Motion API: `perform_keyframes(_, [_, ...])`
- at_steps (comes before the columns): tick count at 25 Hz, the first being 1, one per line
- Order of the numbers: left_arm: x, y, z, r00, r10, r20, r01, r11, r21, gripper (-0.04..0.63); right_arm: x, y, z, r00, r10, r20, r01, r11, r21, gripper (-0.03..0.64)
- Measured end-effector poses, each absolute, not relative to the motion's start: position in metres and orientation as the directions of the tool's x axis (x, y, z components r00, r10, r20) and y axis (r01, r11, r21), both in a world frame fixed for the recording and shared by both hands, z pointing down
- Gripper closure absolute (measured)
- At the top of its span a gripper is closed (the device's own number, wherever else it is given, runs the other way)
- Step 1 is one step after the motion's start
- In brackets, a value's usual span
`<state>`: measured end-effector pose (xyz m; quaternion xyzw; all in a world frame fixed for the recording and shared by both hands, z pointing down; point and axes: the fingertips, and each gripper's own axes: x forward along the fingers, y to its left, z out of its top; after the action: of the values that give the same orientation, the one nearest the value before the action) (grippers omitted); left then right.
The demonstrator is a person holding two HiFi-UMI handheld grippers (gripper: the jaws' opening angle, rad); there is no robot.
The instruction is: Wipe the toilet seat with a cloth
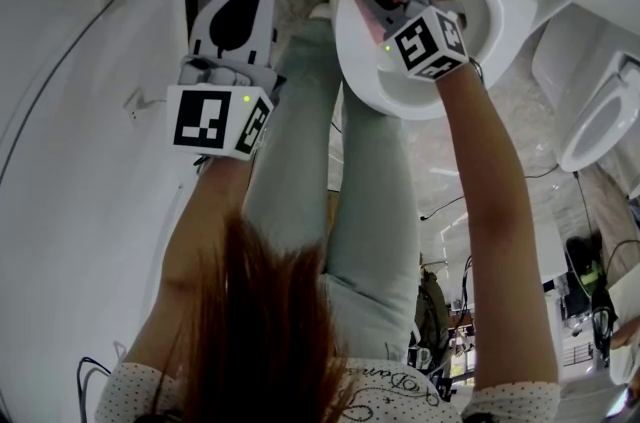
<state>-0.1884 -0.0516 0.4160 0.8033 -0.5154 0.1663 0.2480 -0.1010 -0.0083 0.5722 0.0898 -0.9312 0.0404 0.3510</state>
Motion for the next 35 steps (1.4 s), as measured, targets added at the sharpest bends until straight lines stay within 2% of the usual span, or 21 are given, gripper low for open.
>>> perform_keyframes(15, [-0.187,-0.05,0.416,0.415,-0.743,0.524,-0.91,-0.349,0.226,0.603,-0.08,-0.053,0.561,-0.667,-0.324,0.67,-0.36,0.928,0.091,0.592])
perform_keyframes(35, [-0.184,-0.047,0.418,0.415,-0.742,0.526,-0.909,-0.351,0.223,0.603,-0.052,-0.081,0.56,-0.599,-0.474,0.645,-0.565,0.822,0.079,0.594])
